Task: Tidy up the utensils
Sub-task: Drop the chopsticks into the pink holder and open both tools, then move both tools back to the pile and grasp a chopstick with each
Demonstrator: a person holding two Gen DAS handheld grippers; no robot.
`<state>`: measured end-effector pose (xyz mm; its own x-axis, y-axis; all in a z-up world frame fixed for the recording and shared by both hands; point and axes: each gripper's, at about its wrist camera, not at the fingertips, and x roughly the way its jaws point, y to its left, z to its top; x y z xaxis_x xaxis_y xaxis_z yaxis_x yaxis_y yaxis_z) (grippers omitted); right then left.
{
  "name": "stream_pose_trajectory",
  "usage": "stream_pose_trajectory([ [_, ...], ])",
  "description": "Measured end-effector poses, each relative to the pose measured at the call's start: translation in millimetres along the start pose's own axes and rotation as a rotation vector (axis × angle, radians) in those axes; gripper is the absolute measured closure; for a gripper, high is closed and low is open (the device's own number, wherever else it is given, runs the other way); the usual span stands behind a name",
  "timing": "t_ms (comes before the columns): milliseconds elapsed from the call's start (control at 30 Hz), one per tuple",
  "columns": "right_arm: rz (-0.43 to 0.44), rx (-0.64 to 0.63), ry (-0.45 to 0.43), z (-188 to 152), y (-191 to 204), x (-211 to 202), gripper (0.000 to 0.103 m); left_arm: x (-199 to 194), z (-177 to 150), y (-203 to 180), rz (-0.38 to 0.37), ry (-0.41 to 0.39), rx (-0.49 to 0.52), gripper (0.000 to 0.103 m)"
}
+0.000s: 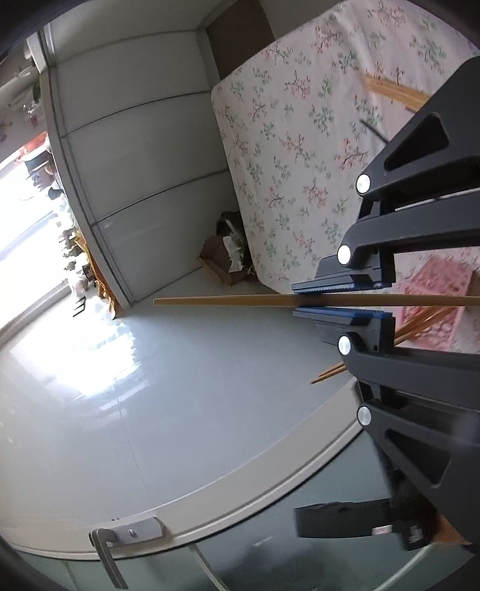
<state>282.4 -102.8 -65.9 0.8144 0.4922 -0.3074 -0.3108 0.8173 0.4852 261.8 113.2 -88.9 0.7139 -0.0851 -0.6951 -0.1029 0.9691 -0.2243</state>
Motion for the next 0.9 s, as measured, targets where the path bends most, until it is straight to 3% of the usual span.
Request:
stream_pose_trajectory([
  [133,-0.001,0.003,-0.038,-2,14,18,0.096,1,3,10,0.013,0.014,-0.022,0.048],
  [333,-0.106,-0.109,-0.050,-29,32,53,0.095,-3,7,27,0.014,0.015,-0.078,0.047],
  [567,-0.123,-0.142,0.083,-54,27,68,0.091,-5,7,27,0.003,0.016,-0.069,0.047],
  [633,-0.112,-0.135,0.112,-51,24,68,0.089,-6,8,23,-0.001,0.009,-0.062,0.047],
  [767,-0.075,-0.111,0.155,-34,16,54,0.076,-7,8,15,-0.021,0.003,-0.042,0.047],
  [900,-0.085,-0.095,0.154,-7,4,19,0.076,-15,9,4,-0.042,-0.023,-0.018,0.047],
])
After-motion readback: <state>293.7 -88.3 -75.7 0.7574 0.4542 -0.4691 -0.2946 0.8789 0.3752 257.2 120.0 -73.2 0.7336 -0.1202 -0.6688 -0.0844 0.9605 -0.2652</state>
